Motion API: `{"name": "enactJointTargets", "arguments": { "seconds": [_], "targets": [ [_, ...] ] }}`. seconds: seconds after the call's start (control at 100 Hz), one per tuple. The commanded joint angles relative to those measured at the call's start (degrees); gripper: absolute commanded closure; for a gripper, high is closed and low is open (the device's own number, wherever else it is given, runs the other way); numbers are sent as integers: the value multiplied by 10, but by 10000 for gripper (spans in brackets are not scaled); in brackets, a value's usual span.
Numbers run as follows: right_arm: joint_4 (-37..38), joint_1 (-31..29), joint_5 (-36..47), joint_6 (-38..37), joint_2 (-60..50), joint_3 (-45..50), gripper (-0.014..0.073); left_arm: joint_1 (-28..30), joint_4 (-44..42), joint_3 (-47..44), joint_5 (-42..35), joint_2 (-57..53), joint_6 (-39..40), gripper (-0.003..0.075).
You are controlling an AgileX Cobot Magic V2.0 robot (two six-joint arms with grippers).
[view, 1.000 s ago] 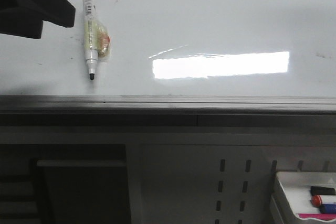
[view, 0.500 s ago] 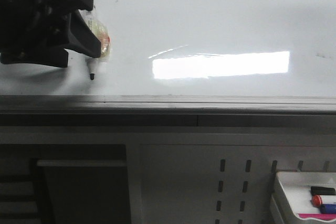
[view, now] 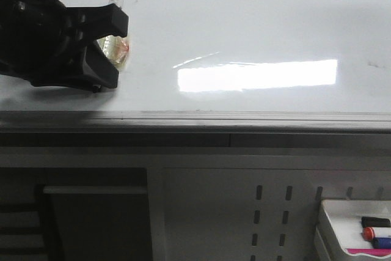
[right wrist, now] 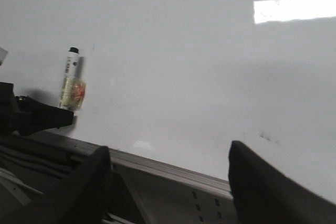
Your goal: Write number 4 on whiteboard
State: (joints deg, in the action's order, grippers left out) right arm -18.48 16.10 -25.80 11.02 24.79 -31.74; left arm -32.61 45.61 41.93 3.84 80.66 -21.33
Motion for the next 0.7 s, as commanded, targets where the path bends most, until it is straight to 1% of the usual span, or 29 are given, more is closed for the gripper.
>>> {"name": "enactJointTargets", "arguments": {
  "seconds": [0.0, 0.09, 0.13, 0.18, 0.27, 0.34, 0.41, 0.57, 0.69],
  "targets": [
    [-9, 20, 18, 50, 14, -45, 179, -11, -29, 24, -7, -35, -5, 741],
    [-9, 60, -19, 117, 34, -84, 179, -32, -120, 38, 33, -70, -18, 741],
    [-13, 82, -36, 143, 46, -102, 179, -49, -180, 46, 55, -90, -50, 740],
    [-20, 108, -55, 172, 64, -122, 179, -73, -231, 53, 88, -116, -94, 740],
    [-21, 158, -84, 219, 97, -154, 179, -121, -295, 56, 135, -166, -188, 740],
    [-21, 197, -86, 243, 118, -171, 178, -154, -320, 56, 178, -198, -257, 740],
    [-21, 234, -81, 264, 137, -182, 176, -177, -325, 56, 208, -223, -286, 740],
    [-21, 307, -75, 280, 179, -184, 176, -192, -325, 56, 222, -258, -288, 740],
    [-21, 340, -37, 280, 210, -184, 176, -192, -325, 56, 243, -263, -288, 740]
  ]
}}
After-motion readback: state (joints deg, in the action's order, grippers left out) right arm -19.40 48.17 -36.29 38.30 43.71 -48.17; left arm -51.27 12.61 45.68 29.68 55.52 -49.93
